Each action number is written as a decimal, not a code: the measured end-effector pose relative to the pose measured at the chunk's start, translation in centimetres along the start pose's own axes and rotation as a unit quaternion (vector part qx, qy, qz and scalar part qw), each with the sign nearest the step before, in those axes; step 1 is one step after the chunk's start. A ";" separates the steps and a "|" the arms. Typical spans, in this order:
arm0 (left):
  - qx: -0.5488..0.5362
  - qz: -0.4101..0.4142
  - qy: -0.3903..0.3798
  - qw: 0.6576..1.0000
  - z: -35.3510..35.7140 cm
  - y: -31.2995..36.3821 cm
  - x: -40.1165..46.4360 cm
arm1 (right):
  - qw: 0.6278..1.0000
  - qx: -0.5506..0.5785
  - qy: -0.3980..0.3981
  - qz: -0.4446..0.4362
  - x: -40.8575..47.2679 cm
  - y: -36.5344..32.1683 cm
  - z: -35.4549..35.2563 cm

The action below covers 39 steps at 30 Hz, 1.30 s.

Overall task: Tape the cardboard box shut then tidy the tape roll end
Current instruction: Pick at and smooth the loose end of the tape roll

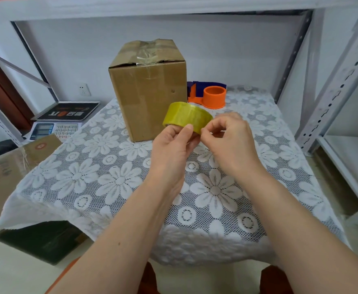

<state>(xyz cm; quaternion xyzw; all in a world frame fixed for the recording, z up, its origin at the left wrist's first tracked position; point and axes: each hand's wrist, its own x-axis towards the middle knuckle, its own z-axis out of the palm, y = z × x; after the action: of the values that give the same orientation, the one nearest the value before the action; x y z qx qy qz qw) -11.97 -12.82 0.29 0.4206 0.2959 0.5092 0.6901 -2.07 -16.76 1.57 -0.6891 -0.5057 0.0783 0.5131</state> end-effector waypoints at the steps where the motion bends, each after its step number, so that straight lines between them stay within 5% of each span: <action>1: 0.003 -0.002 -0.001 1.000 0.0 0.0 0.0 | 1.000 0.003 -0.003 0.005 0.0 0.0 -0.1; 16: -0.019 -0.015 0.015 1.000 -0.3 1.0 -0.2 | 0.986 0.144 -0.026 0.079 0.2 -0.1 -0.6; 23: 0.038 0.008 0.009 0.999 -0.2 0.3 -0.1 | 0.995 0.086 0.015 0.057 0.0 -0.3 -0.3; 39: 0.114 -0.002 0.001 0.993 -0.7 0.5 0.1 | 0.997 0.053 -0.033 0.039 -0.1 0.0 -0.7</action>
<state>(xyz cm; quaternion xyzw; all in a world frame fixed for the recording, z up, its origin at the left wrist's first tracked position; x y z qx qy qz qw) -12.74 -12.48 0.39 0.4956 0.3539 0.4712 0.6380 -1.61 -17.28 1.85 -0.6772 -0.4902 0.1479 0.5285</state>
